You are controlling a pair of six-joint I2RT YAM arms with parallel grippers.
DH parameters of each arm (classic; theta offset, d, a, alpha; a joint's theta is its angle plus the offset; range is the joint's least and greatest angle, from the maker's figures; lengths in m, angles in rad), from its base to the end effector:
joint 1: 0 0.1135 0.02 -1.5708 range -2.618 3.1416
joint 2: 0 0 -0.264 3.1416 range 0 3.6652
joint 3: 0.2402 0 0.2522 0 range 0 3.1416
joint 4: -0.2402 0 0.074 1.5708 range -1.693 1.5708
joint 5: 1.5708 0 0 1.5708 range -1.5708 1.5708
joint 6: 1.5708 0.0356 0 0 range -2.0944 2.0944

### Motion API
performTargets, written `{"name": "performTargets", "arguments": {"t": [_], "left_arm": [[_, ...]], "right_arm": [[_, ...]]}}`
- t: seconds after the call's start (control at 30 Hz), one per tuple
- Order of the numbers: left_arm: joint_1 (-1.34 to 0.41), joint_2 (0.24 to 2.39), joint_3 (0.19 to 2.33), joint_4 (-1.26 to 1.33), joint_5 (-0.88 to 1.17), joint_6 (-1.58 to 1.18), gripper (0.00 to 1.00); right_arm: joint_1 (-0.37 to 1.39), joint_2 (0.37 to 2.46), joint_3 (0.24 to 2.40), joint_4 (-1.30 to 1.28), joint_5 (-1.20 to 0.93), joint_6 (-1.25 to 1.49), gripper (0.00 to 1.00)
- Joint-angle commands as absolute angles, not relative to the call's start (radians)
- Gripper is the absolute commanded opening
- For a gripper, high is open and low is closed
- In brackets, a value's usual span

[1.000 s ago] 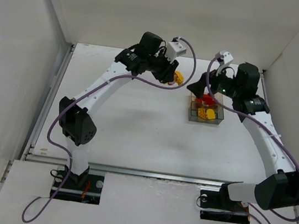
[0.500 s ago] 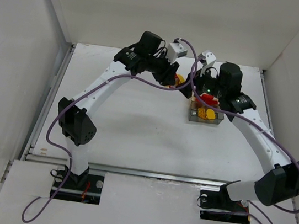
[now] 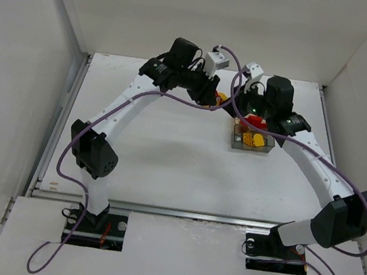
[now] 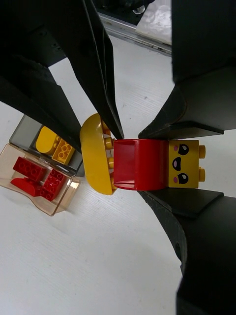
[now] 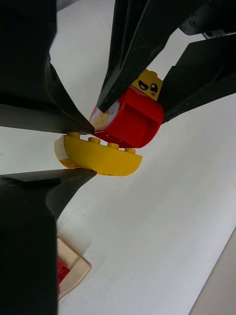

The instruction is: Sort the legos into containers by color

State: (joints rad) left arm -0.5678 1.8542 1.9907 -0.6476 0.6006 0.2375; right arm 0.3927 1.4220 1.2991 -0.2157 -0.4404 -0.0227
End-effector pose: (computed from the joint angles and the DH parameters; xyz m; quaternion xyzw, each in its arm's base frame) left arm 0.3420 -0.2420 0.4092 0.4605 0.6998 -0.3311 0.4343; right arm 0.3005 0.1409 0.3688 -0.2877 0.7533 0.2789 0.5215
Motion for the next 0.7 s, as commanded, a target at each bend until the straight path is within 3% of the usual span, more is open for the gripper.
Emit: {"name": "performTargets", "arguments": {"t": [0.0, 0.4, 0.67], "left_arm": [[-0.575, 1.802, 2.039, -0.621, 0.658, 0.218, 0.00], [-0.575, 1.773, 1.940, -0.612, 0.539, 0.229, 0.00], [-0.575, 1.755, 1.890, -0.601, 0.460, 0.219, 0.00]], "right_arm": [[0.400, 1.425, 1.344, -0.164, -0.434, -0.021, 0.00], [0.230, 1.494, 1.325, -0.211, -0.215, 0.201, 0.00], [0.176, 1.539, 1.322, -0.411, -0.297, 0.121, 0.00]]}}
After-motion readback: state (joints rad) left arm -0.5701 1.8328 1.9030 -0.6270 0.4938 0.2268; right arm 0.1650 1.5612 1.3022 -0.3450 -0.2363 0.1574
